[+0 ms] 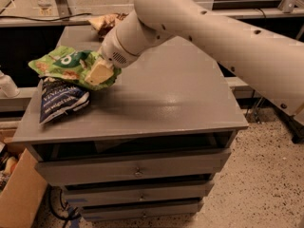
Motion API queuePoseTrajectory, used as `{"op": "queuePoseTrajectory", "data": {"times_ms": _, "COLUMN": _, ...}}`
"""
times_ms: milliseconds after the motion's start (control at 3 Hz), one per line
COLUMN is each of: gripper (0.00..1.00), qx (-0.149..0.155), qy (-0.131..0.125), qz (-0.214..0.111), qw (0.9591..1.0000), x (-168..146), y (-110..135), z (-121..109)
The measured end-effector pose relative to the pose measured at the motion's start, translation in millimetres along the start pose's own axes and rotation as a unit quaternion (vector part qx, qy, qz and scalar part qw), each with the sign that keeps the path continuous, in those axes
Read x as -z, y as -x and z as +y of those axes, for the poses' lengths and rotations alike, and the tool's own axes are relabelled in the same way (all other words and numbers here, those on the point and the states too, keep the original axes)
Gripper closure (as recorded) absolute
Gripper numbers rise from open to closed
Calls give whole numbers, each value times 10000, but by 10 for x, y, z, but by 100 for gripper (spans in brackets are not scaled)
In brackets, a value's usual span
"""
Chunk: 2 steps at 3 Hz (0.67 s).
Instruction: Move green rice chip bag near blue chip bag
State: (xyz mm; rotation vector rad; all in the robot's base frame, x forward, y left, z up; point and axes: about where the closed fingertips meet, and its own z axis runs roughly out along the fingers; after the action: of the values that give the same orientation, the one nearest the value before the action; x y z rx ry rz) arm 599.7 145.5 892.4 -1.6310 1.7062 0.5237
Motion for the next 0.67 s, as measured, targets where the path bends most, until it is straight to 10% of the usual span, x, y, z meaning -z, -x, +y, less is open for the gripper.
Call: {"op": "queuePoseTrajectory", "data": {"times_ms": 667, "gripper": 60, "qx": -80, "qy": 104, "qz": -319, "qw": 9994, "x": -120, "y": 86, "z": 142}}
